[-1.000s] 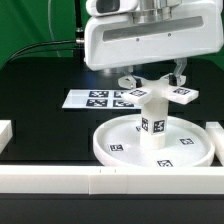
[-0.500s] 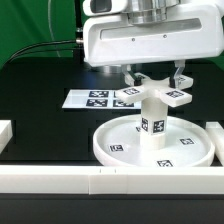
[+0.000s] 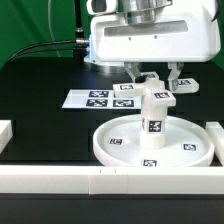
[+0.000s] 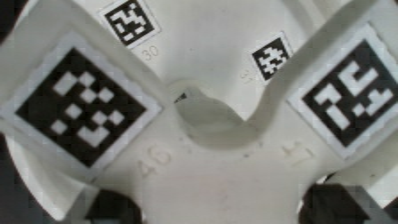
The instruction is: Assemble round table
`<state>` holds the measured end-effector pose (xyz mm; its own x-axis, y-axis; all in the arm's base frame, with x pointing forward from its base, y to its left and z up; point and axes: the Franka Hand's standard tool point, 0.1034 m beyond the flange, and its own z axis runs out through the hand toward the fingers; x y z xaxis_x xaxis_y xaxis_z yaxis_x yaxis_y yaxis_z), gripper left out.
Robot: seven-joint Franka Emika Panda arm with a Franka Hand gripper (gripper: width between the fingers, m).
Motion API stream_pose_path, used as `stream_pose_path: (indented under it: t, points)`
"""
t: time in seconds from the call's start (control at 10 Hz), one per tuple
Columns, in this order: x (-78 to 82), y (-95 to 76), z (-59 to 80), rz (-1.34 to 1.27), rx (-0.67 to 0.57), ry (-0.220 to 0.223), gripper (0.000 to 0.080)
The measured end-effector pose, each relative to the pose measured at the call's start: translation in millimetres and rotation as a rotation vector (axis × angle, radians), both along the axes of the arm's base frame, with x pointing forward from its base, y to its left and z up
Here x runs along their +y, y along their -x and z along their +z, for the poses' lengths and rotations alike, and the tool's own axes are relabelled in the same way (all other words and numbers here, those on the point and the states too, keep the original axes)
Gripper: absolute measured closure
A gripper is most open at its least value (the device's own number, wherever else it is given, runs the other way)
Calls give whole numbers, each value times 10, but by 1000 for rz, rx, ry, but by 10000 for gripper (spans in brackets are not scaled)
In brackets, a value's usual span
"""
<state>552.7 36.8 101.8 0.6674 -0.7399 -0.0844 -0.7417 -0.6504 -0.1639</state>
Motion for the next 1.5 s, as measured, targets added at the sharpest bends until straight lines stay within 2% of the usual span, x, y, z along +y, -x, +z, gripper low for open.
stream_pose_path:
  t: [0.7,1.3,1.5]
  points:
    - [13,-36,5,-393,38,-55,358]
    - [21,14,15,-953,98,-183,358]
    - [30,1,23,-1052,112,-201,358]
